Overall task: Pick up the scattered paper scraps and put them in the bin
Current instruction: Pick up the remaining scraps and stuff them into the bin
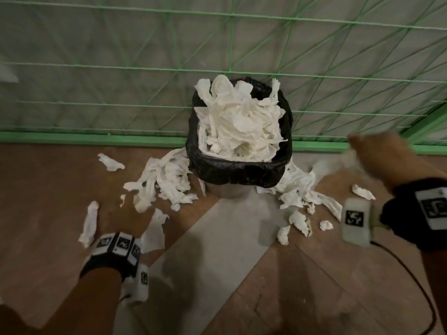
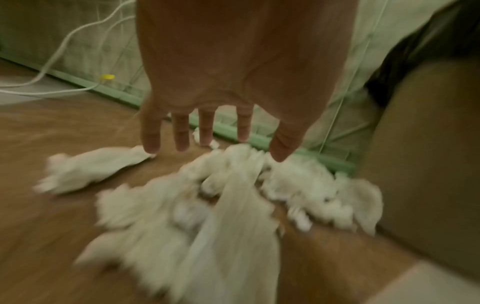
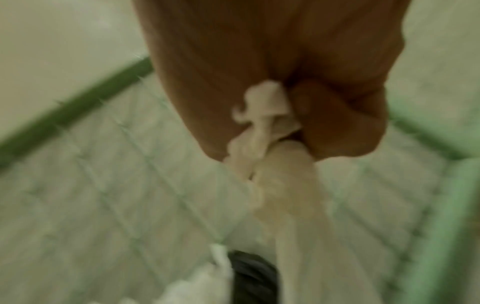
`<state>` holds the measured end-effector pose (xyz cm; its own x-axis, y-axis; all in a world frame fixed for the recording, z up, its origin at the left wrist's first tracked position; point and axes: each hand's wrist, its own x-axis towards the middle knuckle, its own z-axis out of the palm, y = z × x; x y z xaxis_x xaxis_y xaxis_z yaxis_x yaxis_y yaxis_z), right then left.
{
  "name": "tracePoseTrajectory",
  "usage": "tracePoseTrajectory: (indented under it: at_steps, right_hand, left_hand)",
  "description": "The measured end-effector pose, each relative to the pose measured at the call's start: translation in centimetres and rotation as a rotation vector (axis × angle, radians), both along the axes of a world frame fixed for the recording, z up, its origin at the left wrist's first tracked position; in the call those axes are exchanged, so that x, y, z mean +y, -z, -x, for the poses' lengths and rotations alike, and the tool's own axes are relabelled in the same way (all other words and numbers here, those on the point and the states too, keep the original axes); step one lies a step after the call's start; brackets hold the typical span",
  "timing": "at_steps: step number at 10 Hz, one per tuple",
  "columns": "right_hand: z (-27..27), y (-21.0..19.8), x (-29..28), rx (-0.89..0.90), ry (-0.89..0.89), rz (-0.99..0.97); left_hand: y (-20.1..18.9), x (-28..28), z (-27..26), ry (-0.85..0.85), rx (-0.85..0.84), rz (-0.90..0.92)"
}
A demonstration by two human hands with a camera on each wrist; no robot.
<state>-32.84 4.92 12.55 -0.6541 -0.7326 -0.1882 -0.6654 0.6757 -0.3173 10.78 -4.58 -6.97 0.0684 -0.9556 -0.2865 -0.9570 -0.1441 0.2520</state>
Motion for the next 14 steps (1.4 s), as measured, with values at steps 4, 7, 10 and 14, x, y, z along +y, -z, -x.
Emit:
tracePoseTrajectory:
  at_steps: [4, 7, 10, 14]
  right_hand:
    - [-9.0, -12.1, -11.3, 0.218, -0.488, 0.483]
    - [-13.2, -3.6, -12.1, -0.038, -0.584, -0.014]
    - [-12.8, 2.1, -11.3, -0.289, -0.666, -0.325]
    - [-4.6, 0.1, -6.6, -0.352, -0.042, 0.696]
  left_hand:
    - [4.0, 4.0, 0.0, 0.319, -0.227, -0.121]
    - [-3.3, 2.7, 2.2, 0.012, 0.184, 0.15]
    - [-14.5, -3.3, 2.5, -0.033, 0.494, 0.231]
    - [-29.4, -4.8, 13.1, 0.507, 1.021, 0.396]
